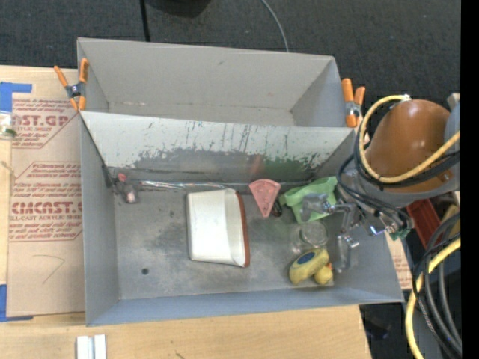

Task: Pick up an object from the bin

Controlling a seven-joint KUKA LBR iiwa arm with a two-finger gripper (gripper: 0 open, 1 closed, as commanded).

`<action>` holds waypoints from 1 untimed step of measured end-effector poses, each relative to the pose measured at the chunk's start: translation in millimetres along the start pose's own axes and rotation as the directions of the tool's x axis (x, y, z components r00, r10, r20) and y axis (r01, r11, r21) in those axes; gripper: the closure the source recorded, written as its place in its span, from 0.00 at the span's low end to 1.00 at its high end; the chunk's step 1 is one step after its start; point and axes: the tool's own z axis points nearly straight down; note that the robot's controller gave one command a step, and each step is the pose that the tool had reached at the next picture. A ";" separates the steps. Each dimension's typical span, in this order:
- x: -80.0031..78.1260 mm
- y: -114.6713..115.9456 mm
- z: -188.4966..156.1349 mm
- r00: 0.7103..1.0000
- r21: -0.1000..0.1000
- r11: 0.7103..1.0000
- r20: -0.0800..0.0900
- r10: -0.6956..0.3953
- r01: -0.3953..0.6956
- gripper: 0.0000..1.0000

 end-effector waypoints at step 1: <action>13.6 -0.7 33.2 1.000 0.003 1.000 0.007 0.029 -0.029 0.00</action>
Offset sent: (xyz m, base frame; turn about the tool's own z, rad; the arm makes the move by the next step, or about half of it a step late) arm -0.0170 -0.0187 -0.0811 -0.3375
